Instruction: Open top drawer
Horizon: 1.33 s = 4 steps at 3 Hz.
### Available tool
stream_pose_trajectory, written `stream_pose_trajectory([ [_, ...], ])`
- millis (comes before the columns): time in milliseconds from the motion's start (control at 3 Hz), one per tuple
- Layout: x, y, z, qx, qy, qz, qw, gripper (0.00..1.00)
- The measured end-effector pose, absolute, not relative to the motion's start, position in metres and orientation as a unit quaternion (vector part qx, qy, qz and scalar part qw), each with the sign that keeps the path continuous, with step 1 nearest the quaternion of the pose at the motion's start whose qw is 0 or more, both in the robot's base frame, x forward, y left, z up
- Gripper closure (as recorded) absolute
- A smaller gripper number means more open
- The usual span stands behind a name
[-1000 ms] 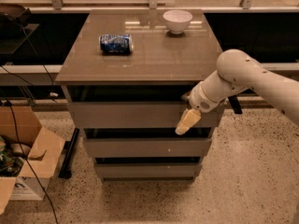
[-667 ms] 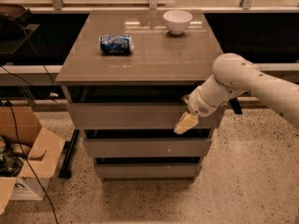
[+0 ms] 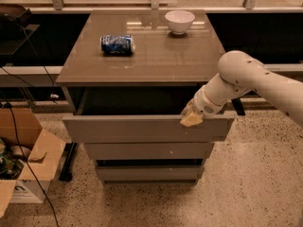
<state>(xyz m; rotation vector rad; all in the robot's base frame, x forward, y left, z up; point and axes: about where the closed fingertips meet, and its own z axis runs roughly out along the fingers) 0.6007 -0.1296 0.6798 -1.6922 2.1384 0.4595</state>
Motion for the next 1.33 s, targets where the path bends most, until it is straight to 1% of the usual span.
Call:
stream_pose_trajectory([
  [333, 0.601, -0.13, 0.68, -0.601, 0.759, 0.163, 0.187, 0.0],
  [667, 0.601, -0.119, 0.687, -0.622, 0.745, 0.156, 0.186, 0.0],
  [1000, 0.599, -0.119, 0.684, -0.622, 0.746, 0.157, 0.181, 0.0],
  [1333, 0.587, -0.127, 0.667, -0.61, 0.757, 0.169, 0.161, 0.0],
])
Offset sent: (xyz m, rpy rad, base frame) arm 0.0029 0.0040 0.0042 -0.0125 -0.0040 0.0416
